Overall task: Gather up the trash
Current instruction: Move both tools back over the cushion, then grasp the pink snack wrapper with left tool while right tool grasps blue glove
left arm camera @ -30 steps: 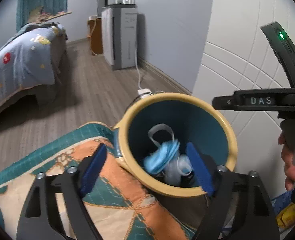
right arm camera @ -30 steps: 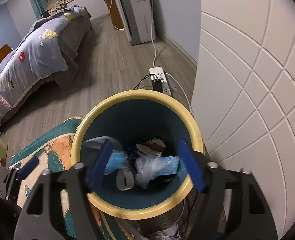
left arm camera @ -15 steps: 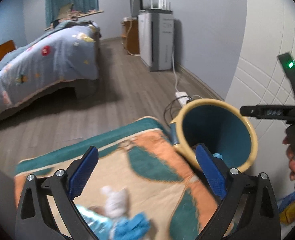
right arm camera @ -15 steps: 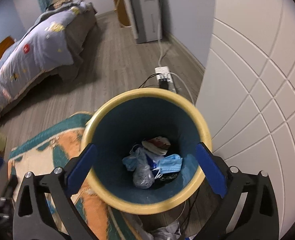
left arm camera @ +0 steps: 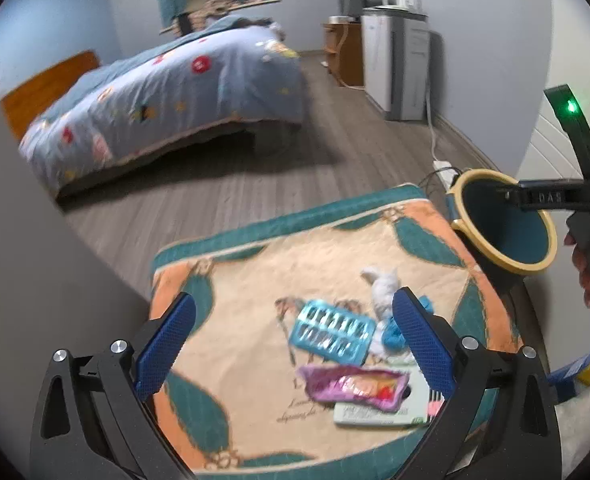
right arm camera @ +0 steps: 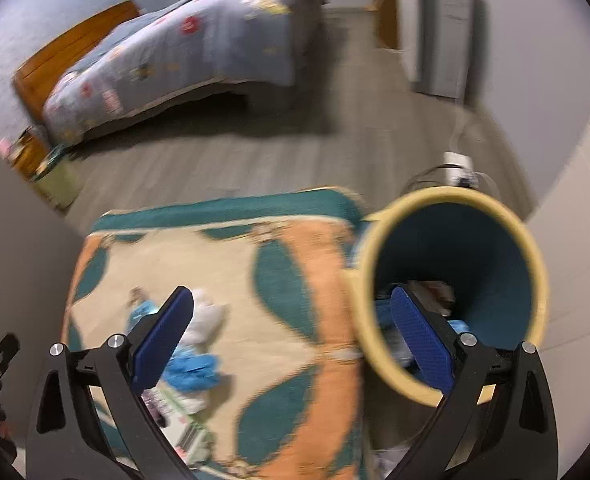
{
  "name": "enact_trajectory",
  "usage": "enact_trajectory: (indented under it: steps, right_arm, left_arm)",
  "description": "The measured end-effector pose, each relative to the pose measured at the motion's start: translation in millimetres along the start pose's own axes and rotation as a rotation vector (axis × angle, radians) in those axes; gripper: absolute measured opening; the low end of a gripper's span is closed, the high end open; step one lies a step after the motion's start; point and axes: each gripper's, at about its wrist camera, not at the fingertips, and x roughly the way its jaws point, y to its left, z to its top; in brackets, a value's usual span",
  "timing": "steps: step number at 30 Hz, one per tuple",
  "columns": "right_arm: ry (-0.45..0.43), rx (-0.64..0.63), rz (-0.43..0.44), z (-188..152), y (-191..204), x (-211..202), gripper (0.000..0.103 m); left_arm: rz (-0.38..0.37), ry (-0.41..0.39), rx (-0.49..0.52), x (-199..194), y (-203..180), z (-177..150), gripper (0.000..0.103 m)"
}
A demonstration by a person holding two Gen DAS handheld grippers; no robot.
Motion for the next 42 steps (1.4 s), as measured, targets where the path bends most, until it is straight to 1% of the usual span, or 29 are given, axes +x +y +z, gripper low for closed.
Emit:
enact_trajectory:
  steps: [2,4,6,8,10,11,12,14,16,19,22,23,25,27,28,29,30,32,33,35,36,37,38,39,40,41,42]
  right_arm:
    - [0.012,-0.075,-0.012,-3,17,5,0.097]
    - [0.028,-0.147,-0.031,-7,25,11,0.097]
    - [0.035,-0.187,-0.056,-12,28,12,0.097]
    - [0.052,-0.181,-0.047,-15,29,16,0.097]
    - [0.087,-0.163,-0.037,-21,29,24,0.097]
    - [0.111,-0.155,-0.048,-24,29,29,0.097]
    - [0.134,-0.143,-0.064,-27,29,35,0.097]
    - [0.171,-0.112,-0.076,-32,27,44,0.097]
    - [0.202,-0.087,-0.066,-37,28,53,0.097]
    - [0.241,-0.073,-0.051,-41,33,64,0.097]
    - [0.284,-0.029,-0.020,-43,36,75,0.097]
    - [0.294,-0.014,-0.010,-43,37,79,0.097]
    - [0.309,0.002,0.003,-45,41,84,0.096]
    - [0.321,-0.014,0.000,-48,48,88,0.096]
    - [0.330,-0.029,-0.002,-51,52,92,0.095]
    - [0.339,-0.037,0.001,-53,54,95,0.090]
    - [0.352,-0.034,0.010,-55,55,98,0.087]
    - [0.383,0.005,0.057,-60,53,104,0.077]
    - [0.397,0.028,0.082,-63,53,107,0.074]
    - [0.414,0.044,0.106,-67,53,113,0.070]
    - [0.421,0.045,0.114,-68,54,116,0.064]
    - [0.427,0.046,0.122,-70,54,118,0.059]
    - [0.433,0.058,0.146,-70,54,119,0.049]
    - [0.437,0.074,0.174,-70,53,119,0.043]
    - [0.436,0.085,0.189,-69,53,118,0.043]
    - [0.431,0.080,0.187,-66,54,116,0.038]
    - [0.424,0.067,0.182,-65,55,114,0.030]
  left_arm:
    - [-0.005,0.015,-0.025,2,7,-12,0.098]
    - [-0.004,0.056,-0.024,11,12,-24,0.098]
    - [-0.013,0.098,-0.014,22,12,-31,0.098]
    - [-0.030,0.116,-0.001,30,10,-37,0.098]
    - [-0.058,0.153,0.019,45,5,-43,0.098]
    - [-0.069,0.171,0.029,51,2,-45,0.098]
    - [-0.089,0.209,0.045,63,-2,-50,0.098]
    - [-0.090,0.244,0.081,77,-8,-56,0.098]
    - [-0.100,0.270,0.138,89,-16,-64,0.098]
    - [-0.121,0.310,0.189,101,-24,-74,0.098]
    - [-0.132,0.333,0.222,108,-25,-80,0.098]
    - [-0.144,0.341,0.213,110,-23,-81,0.098]
    - [-0.198,0.357,0.141,113,-15,-81,0.098]
    - [-0.247,0.360,0.078,113,-10,-79,0.098]
    - [-0.262,0.357,0.067,113,-10,-79,0.098]
    - [-0.263,0.355,0.068,113,-11,-79,0.097]
    - [-0.260,0.354,0.072,114,-12,-79,0.096]
    - [-0.268,0.368,0.057,117,-13,-80,0.093]
    - [-0.276,0.372,0.045,118,-13,-80,0.091]
    - [-0.286,0.382,0.045,121,-15,-80,0.079]
    - [-0.287,0.387,0.053,122,-17,-79,0.078]
    - [-0.284,0.390,0.059,122,-18,-80,0.073]
    - [-0.282,0.394,0.063,123,-19,-80,0.064]
    - [-0.283,0.403,0.064,124,-19,-80,0.059]
    - [-0.292,0.412,0.059,125,-19,-80,0.049]
    - [-0.293,0.416,0.057,125,-19,-80,0.042]
    - [-0.287,0.416,0.063,125,-19,-80,0.038]
